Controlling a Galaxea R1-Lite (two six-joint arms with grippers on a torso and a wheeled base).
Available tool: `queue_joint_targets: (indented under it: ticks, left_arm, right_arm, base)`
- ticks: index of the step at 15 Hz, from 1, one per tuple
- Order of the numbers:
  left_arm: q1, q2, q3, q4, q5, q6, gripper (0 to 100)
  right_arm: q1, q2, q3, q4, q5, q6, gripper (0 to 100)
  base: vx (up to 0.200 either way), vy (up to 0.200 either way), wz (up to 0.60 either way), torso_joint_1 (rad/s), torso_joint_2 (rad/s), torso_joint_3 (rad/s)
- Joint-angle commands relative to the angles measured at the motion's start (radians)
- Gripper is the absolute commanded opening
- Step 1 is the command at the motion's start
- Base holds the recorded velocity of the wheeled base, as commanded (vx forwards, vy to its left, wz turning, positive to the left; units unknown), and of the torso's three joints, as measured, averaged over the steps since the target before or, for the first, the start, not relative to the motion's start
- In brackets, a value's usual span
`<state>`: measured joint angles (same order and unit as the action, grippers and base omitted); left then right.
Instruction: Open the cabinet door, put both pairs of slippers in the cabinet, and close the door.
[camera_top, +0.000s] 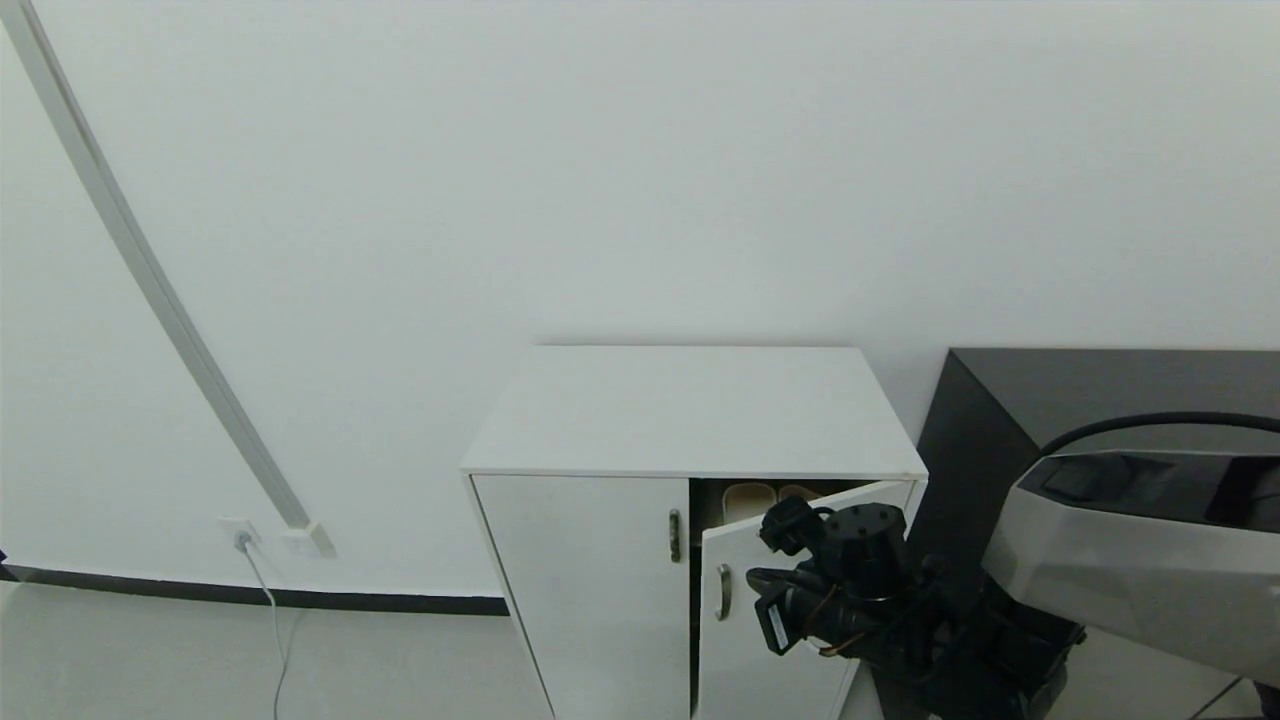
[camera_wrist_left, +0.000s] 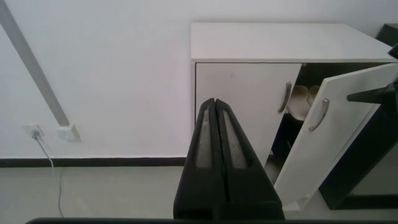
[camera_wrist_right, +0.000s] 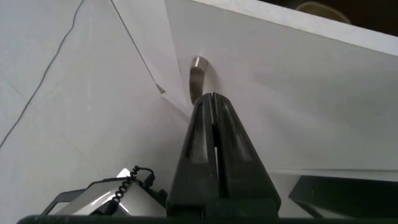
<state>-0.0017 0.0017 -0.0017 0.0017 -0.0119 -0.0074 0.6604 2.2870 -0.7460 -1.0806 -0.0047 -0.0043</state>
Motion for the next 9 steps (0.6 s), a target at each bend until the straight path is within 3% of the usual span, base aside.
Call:
queue_joint_targets:
  ticks: [1,9]
  left_arm:
    - [0.000,0.000,0.000,0.000,0.000,-0.002,0]
    - [0.000,0.000,0.000,0.000,0.001,-0.002,0]
  right_arm:
    - [-0.018,0.048,-0.033,-0.001,0.000,0.000,0]
    - [-0.062,0.143,-0.151,0.001,0.000,0.000,0]
  base:
    - [0.000,0.000,0.00,0.000,0.00,0.000]
    - [0.000,0.000,0.00,0.000,0.00,0.000]
